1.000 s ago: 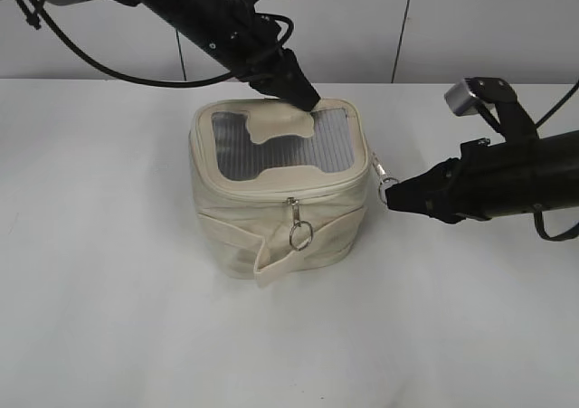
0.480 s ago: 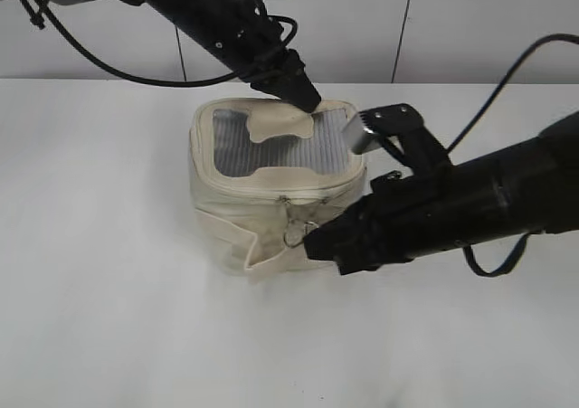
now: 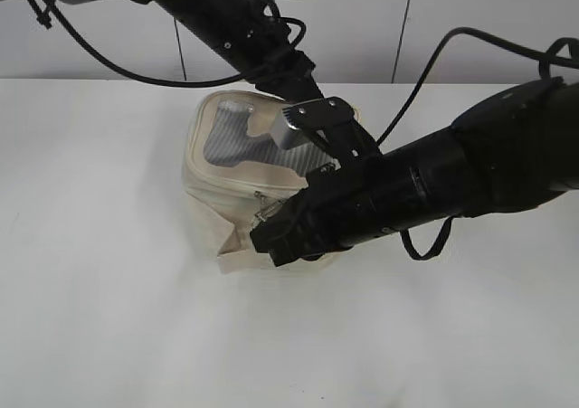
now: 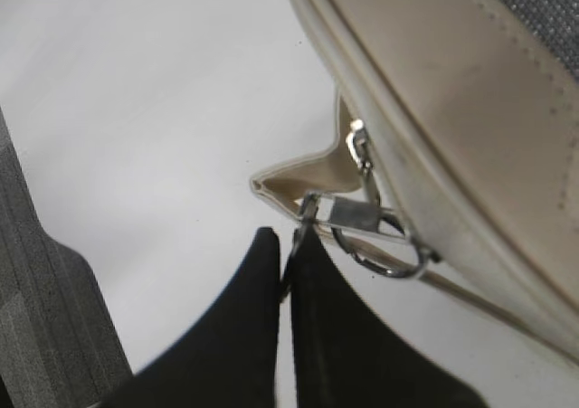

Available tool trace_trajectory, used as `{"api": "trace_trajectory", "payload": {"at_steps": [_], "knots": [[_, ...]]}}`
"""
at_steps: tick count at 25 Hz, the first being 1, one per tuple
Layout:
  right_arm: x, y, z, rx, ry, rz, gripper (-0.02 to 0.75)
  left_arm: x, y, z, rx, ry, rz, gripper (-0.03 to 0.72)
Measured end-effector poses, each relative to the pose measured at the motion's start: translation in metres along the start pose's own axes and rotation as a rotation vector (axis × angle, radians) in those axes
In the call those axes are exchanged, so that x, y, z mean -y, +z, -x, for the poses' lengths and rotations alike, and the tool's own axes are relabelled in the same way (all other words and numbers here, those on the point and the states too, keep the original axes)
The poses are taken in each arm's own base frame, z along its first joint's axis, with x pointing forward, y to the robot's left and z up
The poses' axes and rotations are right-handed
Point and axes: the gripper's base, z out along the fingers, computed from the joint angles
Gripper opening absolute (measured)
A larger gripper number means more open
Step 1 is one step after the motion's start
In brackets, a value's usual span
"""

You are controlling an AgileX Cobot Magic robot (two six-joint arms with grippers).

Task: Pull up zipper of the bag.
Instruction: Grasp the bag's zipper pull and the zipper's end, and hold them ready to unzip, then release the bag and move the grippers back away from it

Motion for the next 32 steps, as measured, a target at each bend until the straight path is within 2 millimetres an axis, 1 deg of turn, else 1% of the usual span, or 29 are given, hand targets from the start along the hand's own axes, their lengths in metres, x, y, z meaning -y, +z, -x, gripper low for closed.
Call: {"api": "trace_trajectory", "payload": {"at_steps": [2, 7, 10, 16, 17, 18, 20, 22, 23, 24, 25, 28, 30, 32], "knots": [[0.000, 0.001, 0.001, 0.005, 0.006, -0.007, 0.015, -0.001, 0.000, 0.001, 0.006, -0.032, 0.009, 0.038], [0.000, 0.001, 0.018, 0.048, -0.005, -0.005, 0.015, -0.002, 0.000, 0.002, 0.018, -0.105, 0.034, 0.038], [0.002, 0.005, 0.024, 0.056, 0.001, -0.004, 0.015, -0.004, 0.000, 0.003, 0.032, -0.143, 0.054, 0.038], [0.003, 0.009, 0.021, 0.006, 0.060, -0.005, 0.023, -0.006, 0.000, 0.003, 0.032, -0.174, 0.064, 0.041], [0.003, 0.008, 0.019, -0.015, 0.056, -0.004, 0.045, -0.005, 0.000, 0.003, 0.031, -0.175, 0.064, 0.055], [0.002, 0.006, 0.018, -0.038, 0.061, 0.003, 0.088, -0.005, 0.000, 0.003, 0.034, -0.179, 0.063, 0.076], [-0.003, 0.002, 0.015, -0.098, 0.082, 0.032, 0.214, -0.007, 0.000, 0.005, 0.061, -0.194, 0.075, 0.164], [-0.007, -0.008, 0.012, -0.152, 0.091, 0.037, 0.357, -0.007, -0.001, 0.006, 0.071, -0.208, 0.077, 0.261], [-0.009, -0.014, 0.012, -0.168, 0.100, 0.020, 0.395, -0.007, -0.002, 0.006, 0.070, -0.209, 0.075, 0.295], [-0.009, -0.020, 0.011, -0.182, 0.099, -0.003, 0.421, -0.008, -0.005, 0.006, 0.070, -0.213, 0.075, 0.310], [-0.010, -0.027, 0.011, -0.184, 0.123, -0.026, 0.435, -0.008, -0.007, 0.006, 0.066, -0.216, 0.071, 0.307], [-0.016, -0.050, 0.006, -0.184, 0.151, -0.082, 0.447, -0.006, -0.020, 0.003, 0.059, -0.230, 0.068, 0.256], [-0.023, -0.068, 0.006, -0.166, 0.177, -0.087, 0.451, -0.001, -0.035, -0.002, 0.060, -0.240, 0.078, 0.244], [-0.028, -0.084, 0.002, -0.166, 0.201, -0.084, 0.452, 0.012, -0.055, -0.008, 0.068, -0.247, 0.097, 0.240]]}}
